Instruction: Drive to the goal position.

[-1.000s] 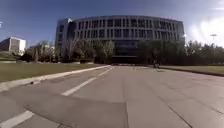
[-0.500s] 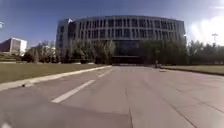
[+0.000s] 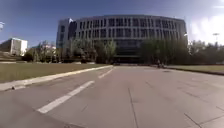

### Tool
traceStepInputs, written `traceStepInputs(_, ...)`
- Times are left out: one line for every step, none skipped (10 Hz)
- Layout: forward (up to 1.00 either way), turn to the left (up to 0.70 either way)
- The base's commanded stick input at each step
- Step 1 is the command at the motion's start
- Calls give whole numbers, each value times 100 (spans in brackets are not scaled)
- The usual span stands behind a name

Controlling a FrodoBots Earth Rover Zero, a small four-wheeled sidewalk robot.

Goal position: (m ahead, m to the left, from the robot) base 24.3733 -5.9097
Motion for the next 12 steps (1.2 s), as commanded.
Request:
traceStepInputs(70,0)
traceStepInputs(70,0)
traceStepInputs(70,0)
traceStepInputs(70,0)
traceStepInputs(70,0)
traceStepInputs(70,10)
traceStepInputs(70,35)
traceStepInputs(70,35)
traceStepInputs(70,22)
traceStepInputs(70,0)
traceStepInputs(70,0)
traceStepInputs(70,0)
